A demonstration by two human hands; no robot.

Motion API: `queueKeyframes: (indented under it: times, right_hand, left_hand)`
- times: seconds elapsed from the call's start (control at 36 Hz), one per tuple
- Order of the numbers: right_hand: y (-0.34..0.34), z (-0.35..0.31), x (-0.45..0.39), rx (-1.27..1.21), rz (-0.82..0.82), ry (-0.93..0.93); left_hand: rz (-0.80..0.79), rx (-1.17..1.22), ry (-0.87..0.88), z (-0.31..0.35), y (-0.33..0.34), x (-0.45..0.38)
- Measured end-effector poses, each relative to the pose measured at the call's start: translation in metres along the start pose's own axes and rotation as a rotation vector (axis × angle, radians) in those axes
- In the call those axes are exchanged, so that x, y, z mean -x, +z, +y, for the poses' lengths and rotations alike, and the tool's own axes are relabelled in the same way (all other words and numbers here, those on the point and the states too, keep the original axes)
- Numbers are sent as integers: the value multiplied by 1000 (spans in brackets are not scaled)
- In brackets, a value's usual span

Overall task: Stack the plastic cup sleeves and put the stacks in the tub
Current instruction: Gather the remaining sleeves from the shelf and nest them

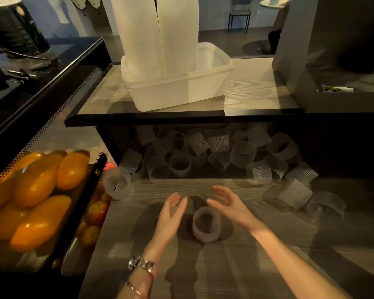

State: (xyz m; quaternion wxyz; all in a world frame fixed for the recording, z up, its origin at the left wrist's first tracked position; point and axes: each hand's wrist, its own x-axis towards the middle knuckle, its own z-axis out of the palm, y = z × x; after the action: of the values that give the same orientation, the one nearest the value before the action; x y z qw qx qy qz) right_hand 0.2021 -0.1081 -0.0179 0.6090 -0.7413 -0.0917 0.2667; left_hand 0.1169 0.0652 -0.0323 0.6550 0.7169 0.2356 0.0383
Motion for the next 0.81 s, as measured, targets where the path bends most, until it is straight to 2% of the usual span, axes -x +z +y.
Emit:
queueKeyframes:
  times: [0.14, 0.31, 0.47, 0.69, 0.81]
  right_hand:
    - [6, -22, -39, 118, -9, 45]
    - [24, -47, -75, 211, 16, 111]
    - [28, -58, -88, 284, -23, 107]
    - [34, -64, -98, 295, -73, 207]
    - [36, -59, -99, 260, -44, 186]
  left_hand:
    - [-24, -190, -91, 11, -7, -38]
    - [-24, -112, -185, 28, 2, -70]
    - [-59, -108, -179, 30, -3, -82]
    - [-33, 1, -218, 39, -5, -92]
    - [-29, 9, -222, 39, -4, -92]
